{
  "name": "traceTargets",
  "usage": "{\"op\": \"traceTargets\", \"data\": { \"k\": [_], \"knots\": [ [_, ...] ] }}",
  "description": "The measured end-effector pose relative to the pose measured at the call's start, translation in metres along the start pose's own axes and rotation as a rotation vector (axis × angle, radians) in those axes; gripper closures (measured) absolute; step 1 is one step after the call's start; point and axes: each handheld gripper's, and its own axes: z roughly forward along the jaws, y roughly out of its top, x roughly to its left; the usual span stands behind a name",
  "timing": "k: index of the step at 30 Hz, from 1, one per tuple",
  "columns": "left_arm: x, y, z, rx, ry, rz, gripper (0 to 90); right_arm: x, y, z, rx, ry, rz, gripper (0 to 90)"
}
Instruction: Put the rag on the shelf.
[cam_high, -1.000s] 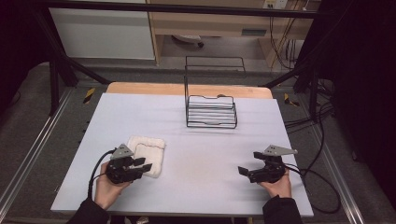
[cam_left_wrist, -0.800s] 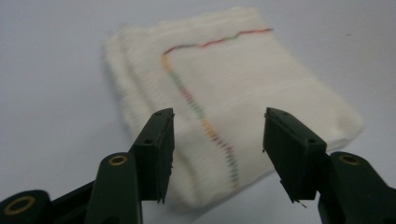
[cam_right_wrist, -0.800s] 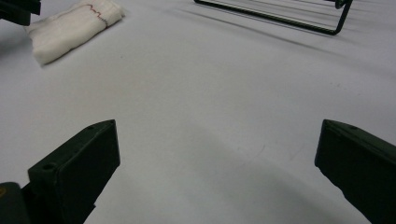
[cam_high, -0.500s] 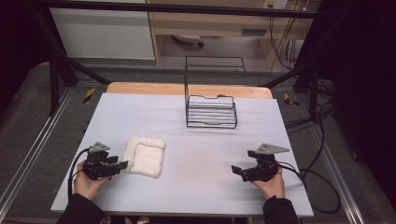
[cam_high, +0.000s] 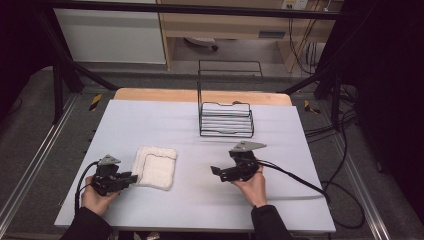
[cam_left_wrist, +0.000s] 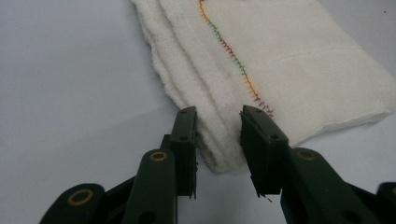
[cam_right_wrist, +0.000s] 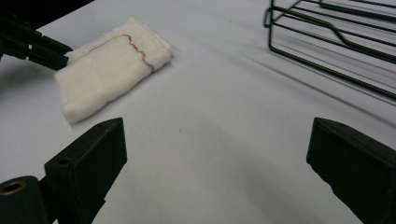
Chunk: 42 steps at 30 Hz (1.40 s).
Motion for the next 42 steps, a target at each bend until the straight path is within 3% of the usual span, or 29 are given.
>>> {"op": "traceTargets", "data": {
  "k": [5, 11, 23, 35, 38, 42],
  "knots": [
    [-0.002, 0.001, 0.001, 0.013, -0.007, -0.004, 70.5, 0.017, 0.017, 0.041, 0.030, 0.010, -0.028, 7.9],
    [-0.003, 0.003, 0.001, 0.025, -0.010, 0.002, 75.2, 0.034, 0.036, 0.078, 0.034, 0.003, -0.010, 13.9],
    [-0.004, 0.004, 0.001, 0.028, -0.006, 0.012, 78.4, 0.047, 0.044, 0.138, 0.106, -0.003, 0.020, 42.4],
    [-0.004, 0.005, 0.001, 0.034, -0.007, 0.019, 79.0, 0.051, 0.047, 0.154, 0.122, 0.027, 0.082, 70.1],
    [-0.005, 0.006, 0.000, 0.034, -0.002, 0.021, 80.7, 0.052, 0.047, 0.153, 0.115, 0.020, 0.089, 79.7],
    [-0.004, 0.006, -0.004, 0.040, -0.011, 0.020, 83.7, 0.054, 0.050, 0.146, 0.121, -0.006, 0.069, 83.3]
  ]
}}
